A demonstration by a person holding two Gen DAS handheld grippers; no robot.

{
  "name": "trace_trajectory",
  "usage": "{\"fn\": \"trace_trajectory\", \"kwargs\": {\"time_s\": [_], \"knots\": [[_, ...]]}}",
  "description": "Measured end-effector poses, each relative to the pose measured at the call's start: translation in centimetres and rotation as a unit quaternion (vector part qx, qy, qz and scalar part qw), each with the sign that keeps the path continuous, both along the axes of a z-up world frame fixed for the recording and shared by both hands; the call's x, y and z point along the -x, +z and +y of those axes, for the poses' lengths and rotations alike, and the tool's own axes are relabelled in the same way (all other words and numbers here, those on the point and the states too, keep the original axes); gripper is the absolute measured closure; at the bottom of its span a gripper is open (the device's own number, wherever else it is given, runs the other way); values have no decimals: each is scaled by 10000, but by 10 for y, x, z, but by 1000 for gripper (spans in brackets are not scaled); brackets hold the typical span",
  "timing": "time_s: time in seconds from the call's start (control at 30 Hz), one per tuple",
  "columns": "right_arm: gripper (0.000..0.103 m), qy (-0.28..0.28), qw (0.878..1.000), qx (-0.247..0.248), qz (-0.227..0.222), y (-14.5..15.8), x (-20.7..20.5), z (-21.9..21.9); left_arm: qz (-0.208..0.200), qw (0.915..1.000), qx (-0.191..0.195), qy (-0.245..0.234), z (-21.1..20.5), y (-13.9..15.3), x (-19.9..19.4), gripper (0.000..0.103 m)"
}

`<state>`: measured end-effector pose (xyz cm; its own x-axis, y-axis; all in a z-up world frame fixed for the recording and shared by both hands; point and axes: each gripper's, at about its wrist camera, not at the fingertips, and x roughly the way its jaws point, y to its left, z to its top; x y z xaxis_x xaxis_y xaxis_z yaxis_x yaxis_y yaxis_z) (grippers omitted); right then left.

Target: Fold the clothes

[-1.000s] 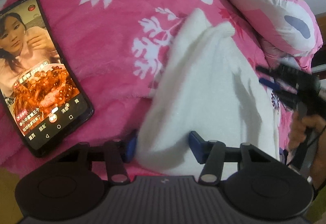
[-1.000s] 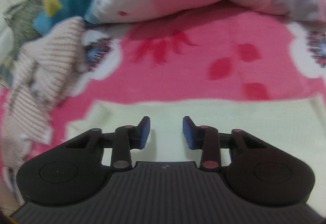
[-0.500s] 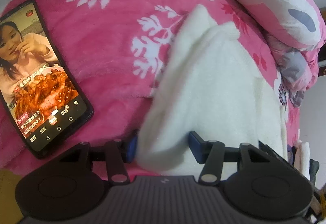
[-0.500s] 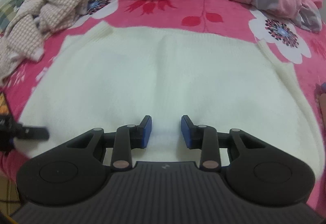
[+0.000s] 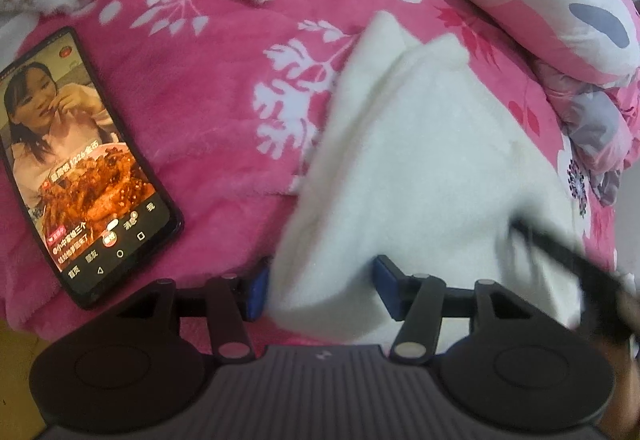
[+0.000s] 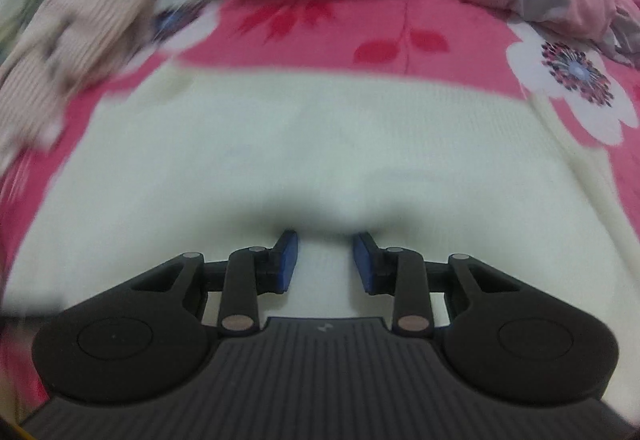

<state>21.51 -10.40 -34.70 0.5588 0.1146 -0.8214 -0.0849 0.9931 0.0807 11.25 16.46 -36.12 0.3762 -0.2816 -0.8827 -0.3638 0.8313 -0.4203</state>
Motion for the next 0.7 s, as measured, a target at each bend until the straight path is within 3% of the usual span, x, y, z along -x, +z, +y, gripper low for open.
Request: {"fn": "trace_trajectory", "kwargs": {"time_s": [0.17,0.3,0.4,0.57,0.7], "knots": [[74,-323,9981,-508,147,-1,-46,-9,-63,10000,-27,42,-3,1,-3,42],[72,-544,9897,-1258,401,29,-42,-32,-83,10000,19,32,0,-2,-1,43],[71,-448,9920,-1165,208,58,-33,-41,-110,9999,74,-6,2,-4,-3,44],[71,-380,9920,-1103,477,83,14,-66,-97,9997,214,-1,9,-5,-1,46],[64,-1264,9831,-1151,658,96,82,-116,-71,9995,309,7,15,-2,8,49]]}}
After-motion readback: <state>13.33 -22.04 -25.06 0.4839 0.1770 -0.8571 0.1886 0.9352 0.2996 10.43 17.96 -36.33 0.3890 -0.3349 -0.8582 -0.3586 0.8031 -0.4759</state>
